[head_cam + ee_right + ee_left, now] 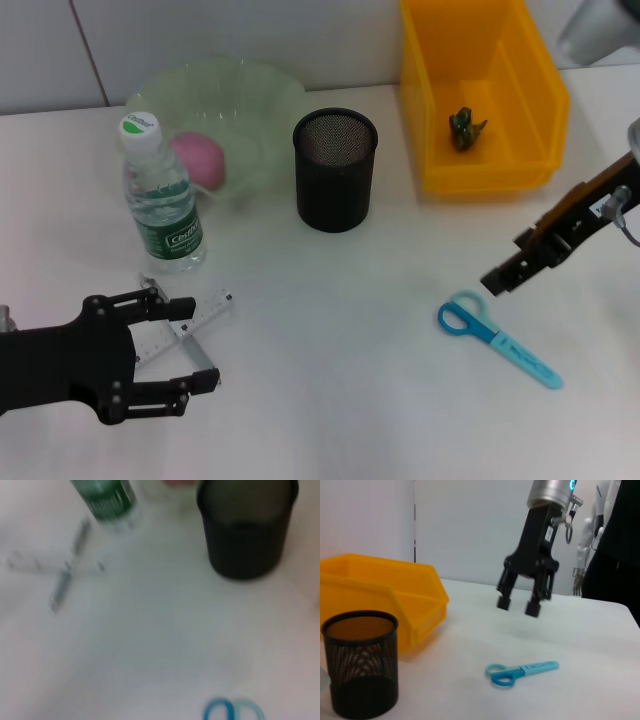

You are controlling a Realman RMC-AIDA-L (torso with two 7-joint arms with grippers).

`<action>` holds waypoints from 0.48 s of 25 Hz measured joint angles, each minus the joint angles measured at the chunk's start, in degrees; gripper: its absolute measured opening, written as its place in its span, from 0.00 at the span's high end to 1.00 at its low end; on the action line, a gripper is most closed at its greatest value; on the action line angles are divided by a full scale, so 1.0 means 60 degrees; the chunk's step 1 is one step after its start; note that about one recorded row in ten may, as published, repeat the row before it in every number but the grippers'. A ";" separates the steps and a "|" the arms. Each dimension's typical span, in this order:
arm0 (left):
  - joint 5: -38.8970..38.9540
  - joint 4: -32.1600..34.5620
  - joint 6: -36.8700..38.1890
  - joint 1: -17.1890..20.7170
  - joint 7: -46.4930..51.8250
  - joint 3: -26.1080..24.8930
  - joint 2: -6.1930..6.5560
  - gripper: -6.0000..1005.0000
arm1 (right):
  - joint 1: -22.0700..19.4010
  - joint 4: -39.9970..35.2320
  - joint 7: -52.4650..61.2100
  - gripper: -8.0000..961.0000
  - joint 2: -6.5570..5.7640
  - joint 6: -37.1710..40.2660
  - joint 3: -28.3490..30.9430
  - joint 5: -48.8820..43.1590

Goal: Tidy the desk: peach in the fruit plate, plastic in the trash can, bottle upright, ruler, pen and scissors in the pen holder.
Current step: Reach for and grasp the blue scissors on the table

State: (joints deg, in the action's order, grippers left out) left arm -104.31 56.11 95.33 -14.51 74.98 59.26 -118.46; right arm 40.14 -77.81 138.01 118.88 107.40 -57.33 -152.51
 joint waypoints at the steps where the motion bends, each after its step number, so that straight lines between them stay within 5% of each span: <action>1: 0.0000 0.0000 0.0000 0.0000 0.0000 0.0000 0.0000 0.19 | 0.0000 0.0000 0.0000 0.23 0.0000 0.0000 0.0000 0.0000; 12: 0.0491 -0.0046 -0.0160 -0.0076 0.0128 -0.0092 0.0000 0.19 | -0.0161 0.0599 0.0849 0.24 0.0061 -0.0553 -0.1404 -0.0452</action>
State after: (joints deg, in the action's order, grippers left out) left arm -101.36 55.83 94.37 -14.97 75.75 58.71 -118.47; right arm 39.17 -74.22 143.10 119.25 104.08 -65.76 -155.22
